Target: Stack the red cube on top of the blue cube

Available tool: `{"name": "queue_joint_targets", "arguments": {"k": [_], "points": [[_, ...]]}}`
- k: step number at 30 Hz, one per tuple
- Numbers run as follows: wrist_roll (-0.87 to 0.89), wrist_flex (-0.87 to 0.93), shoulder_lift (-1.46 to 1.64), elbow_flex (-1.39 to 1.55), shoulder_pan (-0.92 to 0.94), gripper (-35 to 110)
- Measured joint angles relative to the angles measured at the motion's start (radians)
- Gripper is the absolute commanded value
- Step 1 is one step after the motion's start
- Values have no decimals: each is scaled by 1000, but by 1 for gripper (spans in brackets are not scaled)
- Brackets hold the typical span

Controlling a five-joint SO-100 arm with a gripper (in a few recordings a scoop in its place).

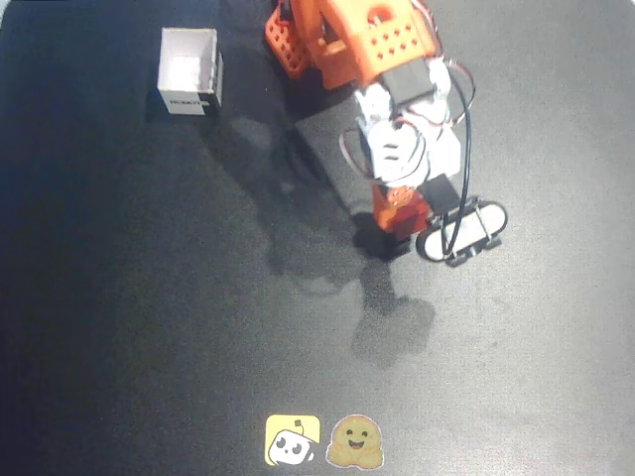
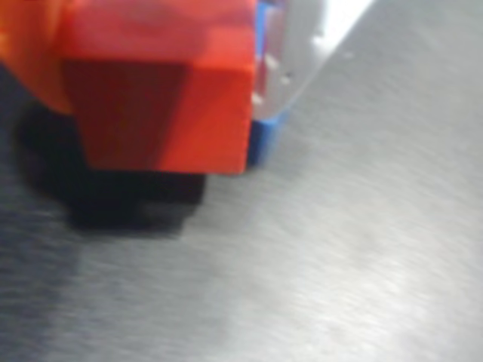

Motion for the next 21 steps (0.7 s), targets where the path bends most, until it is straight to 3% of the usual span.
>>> {"name": "queue_joint_targets", "arguments": {"k": [6,15,21], "points": [[-28,21,-6,-17,-3,0],[301,52,106,71,-49,0],[410,52,112,71,-46,0]]}}
